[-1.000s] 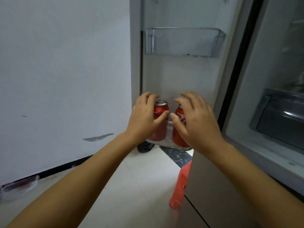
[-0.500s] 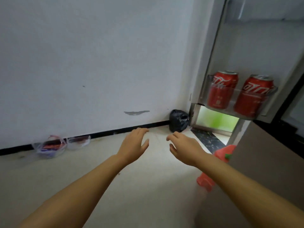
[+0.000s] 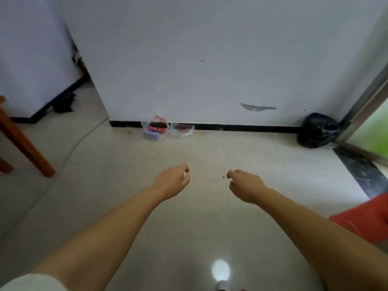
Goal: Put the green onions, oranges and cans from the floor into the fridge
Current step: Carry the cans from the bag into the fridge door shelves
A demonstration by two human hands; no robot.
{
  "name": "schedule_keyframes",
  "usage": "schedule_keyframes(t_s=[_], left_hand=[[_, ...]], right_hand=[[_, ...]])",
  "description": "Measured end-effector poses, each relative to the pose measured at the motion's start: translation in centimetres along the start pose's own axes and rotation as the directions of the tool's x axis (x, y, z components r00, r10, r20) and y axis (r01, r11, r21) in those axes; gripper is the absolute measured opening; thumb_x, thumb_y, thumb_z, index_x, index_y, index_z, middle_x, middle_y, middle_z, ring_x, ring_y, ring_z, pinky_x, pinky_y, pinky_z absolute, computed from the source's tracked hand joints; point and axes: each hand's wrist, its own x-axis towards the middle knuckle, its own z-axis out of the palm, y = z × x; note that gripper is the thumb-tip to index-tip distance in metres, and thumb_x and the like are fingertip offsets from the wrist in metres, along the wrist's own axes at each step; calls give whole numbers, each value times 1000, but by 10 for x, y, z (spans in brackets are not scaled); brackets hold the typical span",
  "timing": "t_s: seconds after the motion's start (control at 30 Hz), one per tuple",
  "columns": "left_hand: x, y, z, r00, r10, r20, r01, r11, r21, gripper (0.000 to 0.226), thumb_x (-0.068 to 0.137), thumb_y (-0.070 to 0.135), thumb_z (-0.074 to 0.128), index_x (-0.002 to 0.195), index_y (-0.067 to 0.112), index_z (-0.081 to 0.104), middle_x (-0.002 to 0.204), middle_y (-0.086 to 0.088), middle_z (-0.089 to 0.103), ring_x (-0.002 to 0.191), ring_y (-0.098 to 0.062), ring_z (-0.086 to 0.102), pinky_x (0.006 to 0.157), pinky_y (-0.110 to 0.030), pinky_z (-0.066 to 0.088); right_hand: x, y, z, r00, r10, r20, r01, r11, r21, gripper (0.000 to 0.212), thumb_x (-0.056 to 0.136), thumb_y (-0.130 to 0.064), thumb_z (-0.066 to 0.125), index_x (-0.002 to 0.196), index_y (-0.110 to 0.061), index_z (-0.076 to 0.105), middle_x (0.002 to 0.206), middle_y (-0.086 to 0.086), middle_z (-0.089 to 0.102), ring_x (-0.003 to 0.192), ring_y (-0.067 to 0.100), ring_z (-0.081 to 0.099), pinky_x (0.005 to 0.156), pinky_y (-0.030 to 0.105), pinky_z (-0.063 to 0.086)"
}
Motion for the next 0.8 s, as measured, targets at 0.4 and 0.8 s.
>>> schedule_keyframes(t_s=[0.4, 0.8], left_hand=[[103, -168, -21, 963, -255, 84, 258, 966, -29, 24, 93, 26, 43, 108, 14, 57, 108, -11, 64, 95, -30, 59, 79, -34, 46], [268, -334, -90, 901, -422, 97, 432, 892, -134, 15, 91, 23, 45, 96, 14, 56, 97, -8, 65, 92, -28, 60, 78, -36, 48]], right_hand=[[201, -81, 29, 983, -88, 164, 90, 996, -4, 37, 99, -26, 34, 135, -16, 40, 134, 8, 47, 111, 29, 56, 87, 37, 46], [472, -165, -11, 949, -172, 263, 181, 984, -7, 37, 99, -26, 35, 134, -16, 42, 131, 9, 49, 112, 29, 55, 90, 38, 46]])
